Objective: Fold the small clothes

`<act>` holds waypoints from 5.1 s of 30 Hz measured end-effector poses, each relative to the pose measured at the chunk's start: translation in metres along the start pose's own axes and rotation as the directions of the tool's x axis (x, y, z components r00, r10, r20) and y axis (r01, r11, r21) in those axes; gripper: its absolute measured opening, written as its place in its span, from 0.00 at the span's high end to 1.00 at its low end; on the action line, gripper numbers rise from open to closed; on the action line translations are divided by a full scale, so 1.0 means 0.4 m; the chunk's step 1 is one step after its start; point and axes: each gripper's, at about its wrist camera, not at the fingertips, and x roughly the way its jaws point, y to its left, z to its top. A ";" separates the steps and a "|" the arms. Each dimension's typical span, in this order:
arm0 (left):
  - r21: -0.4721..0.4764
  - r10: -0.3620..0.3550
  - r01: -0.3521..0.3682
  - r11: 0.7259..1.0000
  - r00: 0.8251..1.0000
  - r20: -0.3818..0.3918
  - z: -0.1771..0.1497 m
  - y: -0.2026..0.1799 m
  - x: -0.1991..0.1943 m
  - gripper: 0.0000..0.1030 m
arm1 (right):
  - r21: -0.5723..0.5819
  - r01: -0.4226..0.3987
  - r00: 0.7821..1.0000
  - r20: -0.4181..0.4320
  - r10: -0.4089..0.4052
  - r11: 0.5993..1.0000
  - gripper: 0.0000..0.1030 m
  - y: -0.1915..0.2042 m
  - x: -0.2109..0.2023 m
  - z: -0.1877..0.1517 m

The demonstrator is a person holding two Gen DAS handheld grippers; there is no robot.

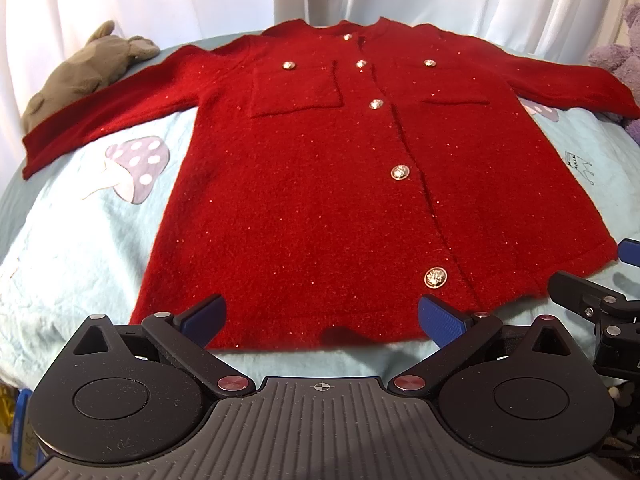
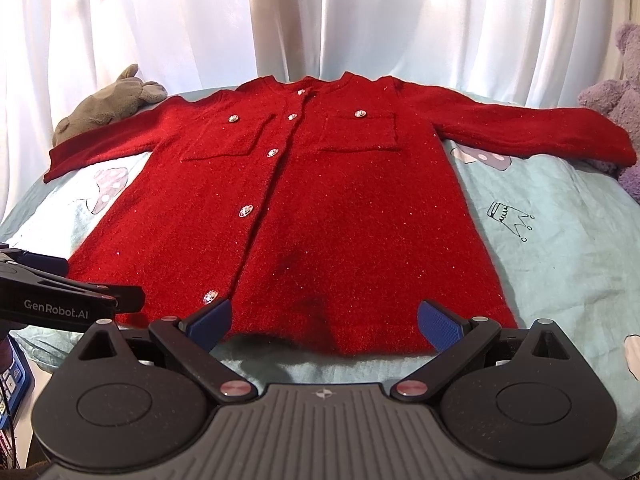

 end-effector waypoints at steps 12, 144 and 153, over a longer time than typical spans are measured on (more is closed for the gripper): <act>-0.005 -0.002 0.002 1.000 1.000 -0.008 0.006 0.000 0.005 0.00 | -0.021 -0.010 0.998 0.063 0.011 1.000 0.04 -0.002 -0.008 -0.005; -0.359 -0.387 0.416 0.835 0.909 0.152 0.642 0.359 0.572 0.51 | 0.606 -0.299 0.952 0.243 0.186 0.737 0.47 -0.388 0.486 0.385; -0.369 -0.382 0.417 0.830 0.909 0.167 0.657 0.353 0.573 0.88 | 0.716 -0.277 0.959 0.244 0.142 0.641 0.56 -0.445 0.589 0.391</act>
